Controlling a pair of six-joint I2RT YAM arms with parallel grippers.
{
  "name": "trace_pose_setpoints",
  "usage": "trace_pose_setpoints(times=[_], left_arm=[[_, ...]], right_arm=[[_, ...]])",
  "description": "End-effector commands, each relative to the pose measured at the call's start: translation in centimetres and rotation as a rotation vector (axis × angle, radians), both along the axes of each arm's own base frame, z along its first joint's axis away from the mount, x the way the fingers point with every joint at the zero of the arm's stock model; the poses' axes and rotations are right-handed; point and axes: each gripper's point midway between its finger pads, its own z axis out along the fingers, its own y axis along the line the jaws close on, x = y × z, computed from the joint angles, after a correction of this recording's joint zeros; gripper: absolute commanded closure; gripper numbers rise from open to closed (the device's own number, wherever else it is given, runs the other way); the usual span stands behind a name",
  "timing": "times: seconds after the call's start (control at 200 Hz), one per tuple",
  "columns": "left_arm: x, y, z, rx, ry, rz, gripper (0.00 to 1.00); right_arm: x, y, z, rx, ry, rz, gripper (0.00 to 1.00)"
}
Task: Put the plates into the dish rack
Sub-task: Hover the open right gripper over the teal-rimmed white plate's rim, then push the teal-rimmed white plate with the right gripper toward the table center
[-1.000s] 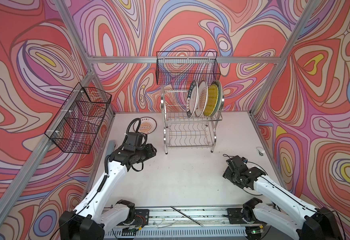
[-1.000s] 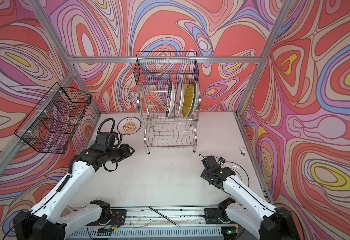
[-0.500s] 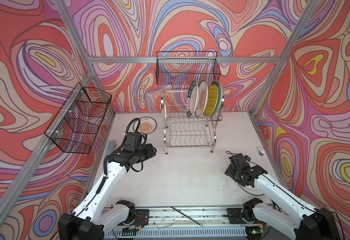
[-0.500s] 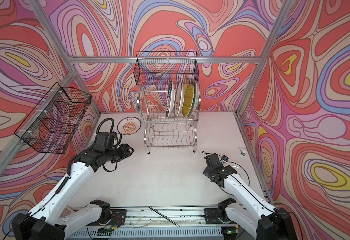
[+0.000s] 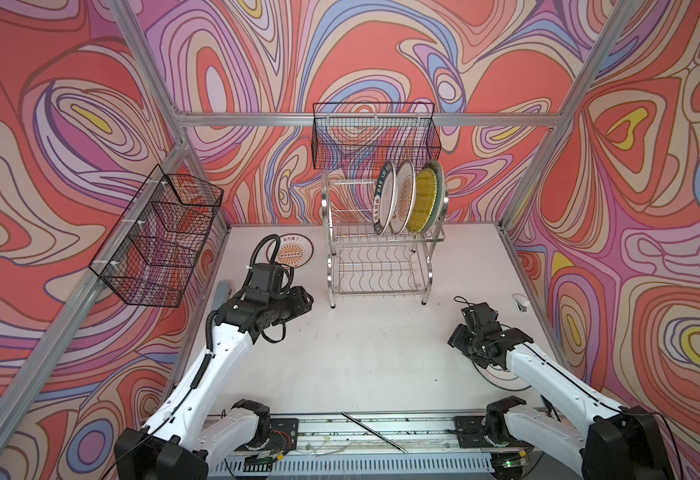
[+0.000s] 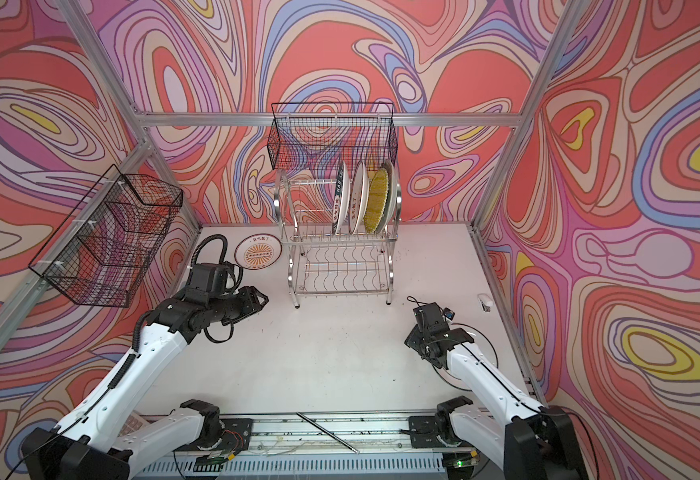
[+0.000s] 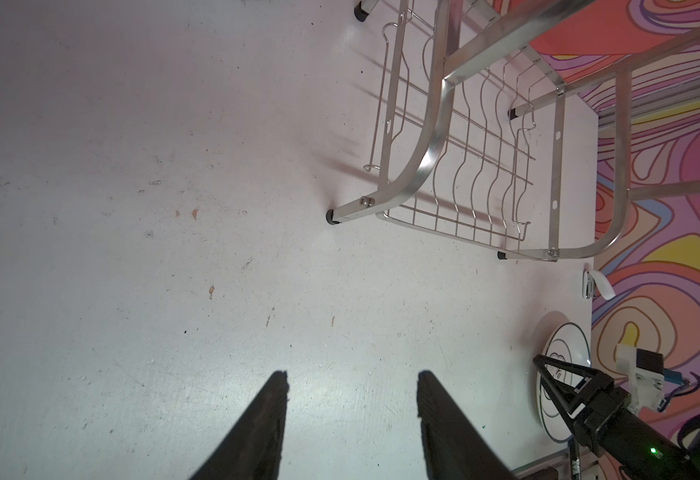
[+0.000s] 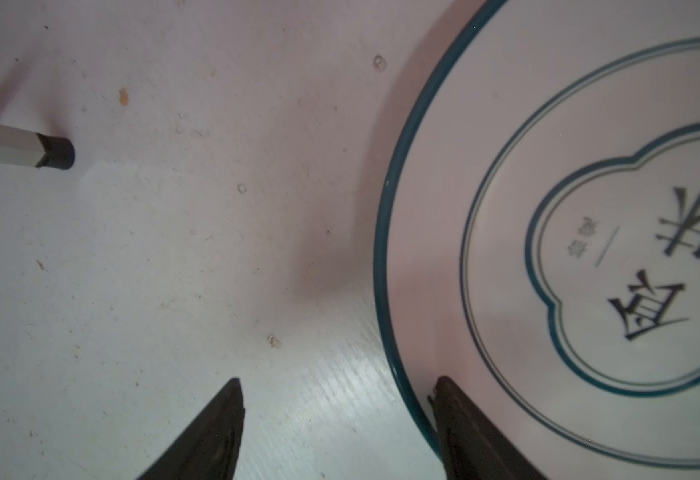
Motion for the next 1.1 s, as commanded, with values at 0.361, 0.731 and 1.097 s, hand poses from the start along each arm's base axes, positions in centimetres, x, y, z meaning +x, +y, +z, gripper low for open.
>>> trace_pose_setpoints(times=[0.361,0.731,1.097], left_arm=[[-0.5,-0.2,1.1,-0.005,-0.020,-0.022,0.47],[-0.5,-0.3,1.2,-0.008,-0.017,-0.030,0.47],[-0.8,-0.1,1.6,0.001,-0.020,-0.032,0.47]], right_arm=[[1.1,2.2,-0.1,0.095,-0.021,0.077,0.31],[2.1,5.1,0.0,0.126,-0.044,0.156,0.32],[3.1,11.2,-0.2,0.131,-0.059,0.264,0.32]])
